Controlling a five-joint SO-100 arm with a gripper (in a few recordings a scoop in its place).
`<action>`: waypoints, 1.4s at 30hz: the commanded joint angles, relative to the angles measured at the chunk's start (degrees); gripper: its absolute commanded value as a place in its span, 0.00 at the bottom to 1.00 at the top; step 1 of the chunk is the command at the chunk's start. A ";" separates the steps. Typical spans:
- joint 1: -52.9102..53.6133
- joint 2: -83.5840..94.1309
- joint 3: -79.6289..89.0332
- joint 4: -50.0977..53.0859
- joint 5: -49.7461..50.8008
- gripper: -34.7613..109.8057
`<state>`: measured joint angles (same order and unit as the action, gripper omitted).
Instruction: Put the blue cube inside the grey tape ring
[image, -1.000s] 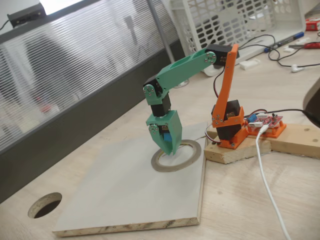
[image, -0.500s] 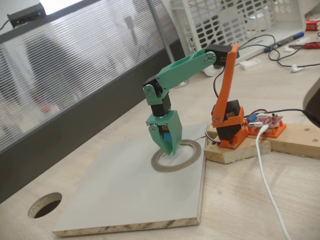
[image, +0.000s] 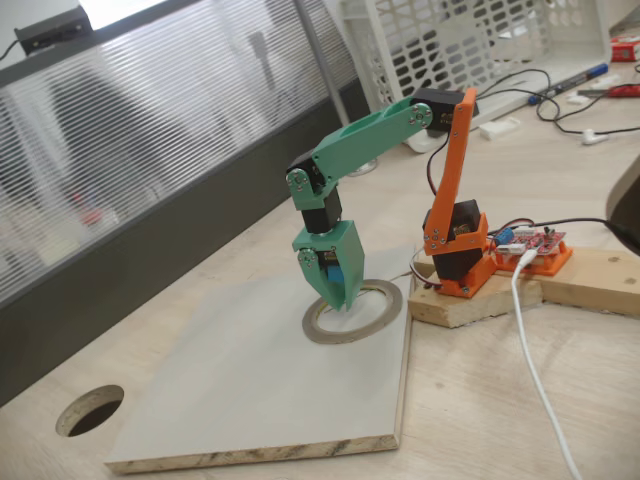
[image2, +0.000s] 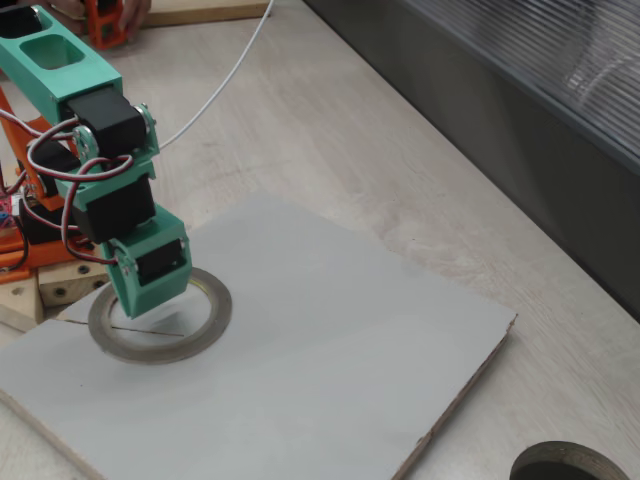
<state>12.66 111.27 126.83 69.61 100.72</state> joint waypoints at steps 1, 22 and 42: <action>0.97 1.41 0.62 0.26 0.44 0.26; 1.05 -4.92 -0.35 3.16 0.88 0.51; 0.35 -5.01 -1.67 20.39 0.88 0.83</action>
<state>12.66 105.21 126.83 86.48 101.07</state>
